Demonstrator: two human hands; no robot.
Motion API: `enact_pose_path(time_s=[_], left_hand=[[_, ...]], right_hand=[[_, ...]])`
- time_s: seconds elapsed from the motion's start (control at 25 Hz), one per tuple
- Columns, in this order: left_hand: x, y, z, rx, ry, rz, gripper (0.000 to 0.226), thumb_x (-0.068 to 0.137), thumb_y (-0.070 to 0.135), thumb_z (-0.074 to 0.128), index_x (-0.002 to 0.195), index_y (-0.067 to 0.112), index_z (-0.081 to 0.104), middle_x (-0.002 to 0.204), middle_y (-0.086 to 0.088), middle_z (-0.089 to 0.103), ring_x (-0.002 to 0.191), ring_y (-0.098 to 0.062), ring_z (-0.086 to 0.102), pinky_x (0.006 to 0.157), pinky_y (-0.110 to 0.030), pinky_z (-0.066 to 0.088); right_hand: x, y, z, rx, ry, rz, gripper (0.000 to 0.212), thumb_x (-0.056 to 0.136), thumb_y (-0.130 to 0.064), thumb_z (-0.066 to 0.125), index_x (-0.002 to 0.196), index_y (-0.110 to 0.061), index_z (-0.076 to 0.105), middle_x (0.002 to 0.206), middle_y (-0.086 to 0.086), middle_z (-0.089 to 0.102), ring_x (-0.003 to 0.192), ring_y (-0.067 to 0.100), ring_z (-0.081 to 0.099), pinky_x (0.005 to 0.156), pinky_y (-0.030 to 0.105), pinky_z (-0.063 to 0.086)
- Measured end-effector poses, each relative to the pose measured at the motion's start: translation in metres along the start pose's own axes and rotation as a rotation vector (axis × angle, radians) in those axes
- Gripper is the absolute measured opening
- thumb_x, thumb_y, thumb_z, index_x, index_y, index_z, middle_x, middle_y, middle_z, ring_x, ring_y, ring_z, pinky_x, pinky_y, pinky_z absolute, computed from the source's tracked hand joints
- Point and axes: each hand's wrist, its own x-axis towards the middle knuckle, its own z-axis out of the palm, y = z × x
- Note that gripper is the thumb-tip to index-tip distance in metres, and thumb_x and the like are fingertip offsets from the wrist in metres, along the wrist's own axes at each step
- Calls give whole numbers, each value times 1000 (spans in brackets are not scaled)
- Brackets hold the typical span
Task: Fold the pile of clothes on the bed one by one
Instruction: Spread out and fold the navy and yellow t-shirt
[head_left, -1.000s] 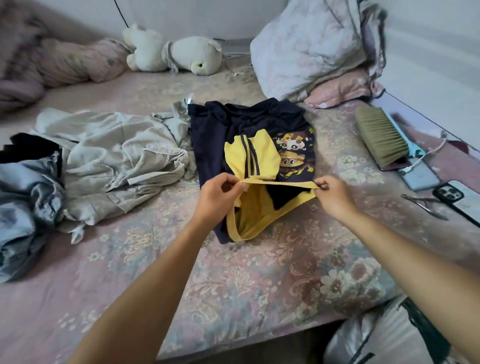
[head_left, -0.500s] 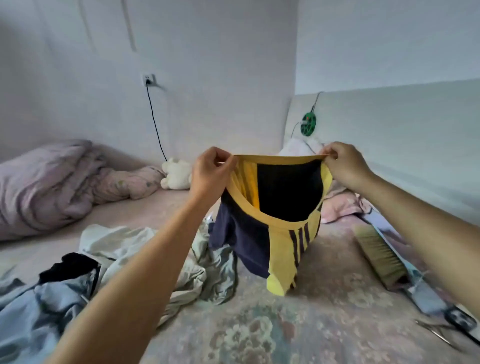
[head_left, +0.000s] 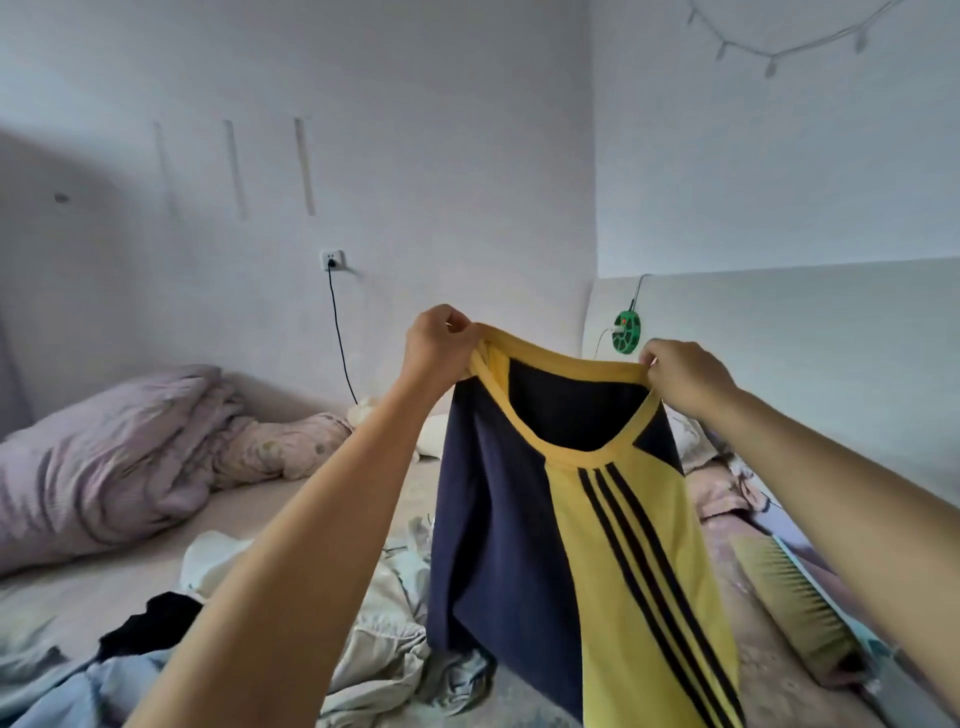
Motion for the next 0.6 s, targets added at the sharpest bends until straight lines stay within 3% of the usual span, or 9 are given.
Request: enact_pose_path(time_s=[0.16, 0.32, 0.52, 0.6], left_hand=[[-4, -8, -3, -63, -48, -37, 9, 86, 18, 60, 88, 9, 60, 74, 1, 55, 59, -13, 51, 40, -18, 41], [-23, -35, 2, -141, -111, -160, 6, 88, 16, 54, 87, 10, 53, 70, -1, 52, 59, -14, 52, 49, -26, 48], [-145, -164, 55, -72, -274, -413, 11, 92, 18, 55, 84, 12, 50, 65, -1, 47, 52, -12, 43, 37, -18, 34], [-220, -224, 76, -45, -281, -558, 13, 92, 16, 55, 82, 11, 49, 66, -2, 47, 52, -12, 44, 38, -16, 37]], right_hand=[[-3, -1, 3, 249, -20, 56, 24, 89, -3, 40, 91, -14, 61, 84, 7, 62, 70, 27, 62, 67, 35, 51], [-20, -4, 17, 401, -93, 74, 27, 88, 1, 38, 88, -11, 62, 74, 9, 63, 62, 21, 63, 62, 33, 55], [-107, 31, 133, 415, -338, 170, 25, 89, 2, 40, 90, -12, 61, 70, 6, 57, 59, 21, 58, 53, 28, 49], [-155, 48, 186, 462, -443, 223, 25, 93, -2, 43, 107, -7, 63, 81, 6, 62, 69, 20, 62, 58, 21, 49]])
